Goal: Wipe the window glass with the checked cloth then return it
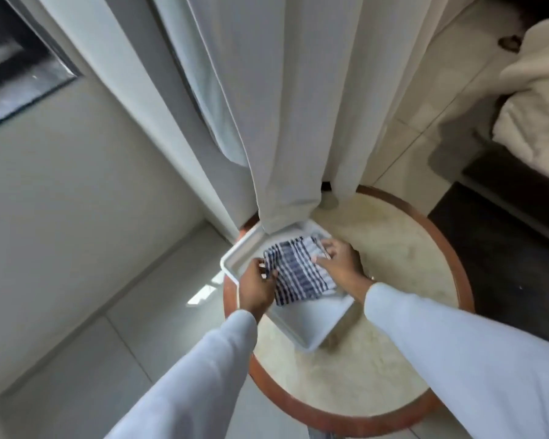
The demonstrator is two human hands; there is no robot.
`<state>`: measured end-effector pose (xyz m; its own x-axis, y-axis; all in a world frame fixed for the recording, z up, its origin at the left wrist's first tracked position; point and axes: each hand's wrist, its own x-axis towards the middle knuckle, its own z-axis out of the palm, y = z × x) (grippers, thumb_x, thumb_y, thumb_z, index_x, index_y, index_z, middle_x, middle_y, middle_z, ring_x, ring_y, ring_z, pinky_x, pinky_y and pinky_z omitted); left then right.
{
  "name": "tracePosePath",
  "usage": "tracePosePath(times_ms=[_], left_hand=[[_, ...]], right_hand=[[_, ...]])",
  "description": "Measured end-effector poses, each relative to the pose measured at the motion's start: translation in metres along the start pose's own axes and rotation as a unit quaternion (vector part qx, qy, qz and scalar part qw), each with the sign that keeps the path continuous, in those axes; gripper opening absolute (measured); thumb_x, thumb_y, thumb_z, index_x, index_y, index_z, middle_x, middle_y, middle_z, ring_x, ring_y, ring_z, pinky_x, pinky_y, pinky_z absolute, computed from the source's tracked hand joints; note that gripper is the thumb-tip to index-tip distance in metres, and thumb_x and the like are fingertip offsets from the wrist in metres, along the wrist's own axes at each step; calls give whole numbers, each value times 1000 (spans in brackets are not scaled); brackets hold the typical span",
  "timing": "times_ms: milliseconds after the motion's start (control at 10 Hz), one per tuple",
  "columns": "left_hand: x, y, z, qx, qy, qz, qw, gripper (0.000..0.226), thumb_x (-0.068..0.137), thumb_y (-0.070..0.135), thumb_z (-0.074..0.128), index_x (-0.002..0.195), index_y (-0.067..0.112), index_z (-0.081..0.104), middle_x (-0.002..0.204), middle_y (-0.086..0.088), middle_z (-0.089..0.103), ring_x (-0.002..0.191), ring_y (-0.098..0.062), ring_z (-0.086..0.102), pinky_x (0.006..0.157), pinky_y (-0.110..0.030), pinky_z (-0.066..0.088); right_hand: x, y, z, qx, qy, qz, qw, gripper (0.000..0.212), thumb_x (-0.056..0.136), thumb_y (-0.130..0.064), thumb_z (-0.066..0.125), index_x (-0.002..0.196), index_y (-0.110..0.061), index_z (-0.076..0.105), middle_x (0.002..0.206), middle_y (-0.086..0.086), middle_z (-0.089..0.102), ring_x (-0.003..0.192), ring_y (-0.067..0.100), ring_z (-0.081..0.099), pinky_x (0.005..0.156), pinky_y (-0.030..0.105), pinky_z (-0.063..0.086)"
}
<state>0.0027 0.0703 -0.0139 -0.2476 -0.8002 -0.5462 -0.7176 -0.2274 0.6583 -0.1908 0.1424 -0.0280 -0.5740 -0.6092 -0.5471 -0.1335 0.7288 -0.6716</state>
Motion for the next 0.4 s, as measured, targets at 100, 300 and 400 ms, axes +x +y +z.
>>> tracePosePath(times_ms=[100,300,400], left_hand=[[27,-4,15,31,44,11,998,8,105,10,58,112,10,60,106,-8,67,104,-36,69,98,-44,58],[37,6,16,121,47,17,991,17,97,1,45,109,12,51,99,-9,64,103,-41,66,86,-48,50],[24,3,5,158,67,61,983,30,98,6,51,127,15,50,132,-15,66,125,-41,62,101,-53,54]], right_hand=[[18,17,21,-57,40,-32,997,42,90,-15,85,129,-9,70,123,12,76,106,25,68,91,29,51],[8,13,37,-230,90,-104,963,38,97,-21,78,124,-3,59,125,25,71,115,44,69,86,42,55],[-6,1,33,-285,106,-121,945,42,101,-29,72,130,-3,56,133,23,66,123,43,63,95,46,54]])
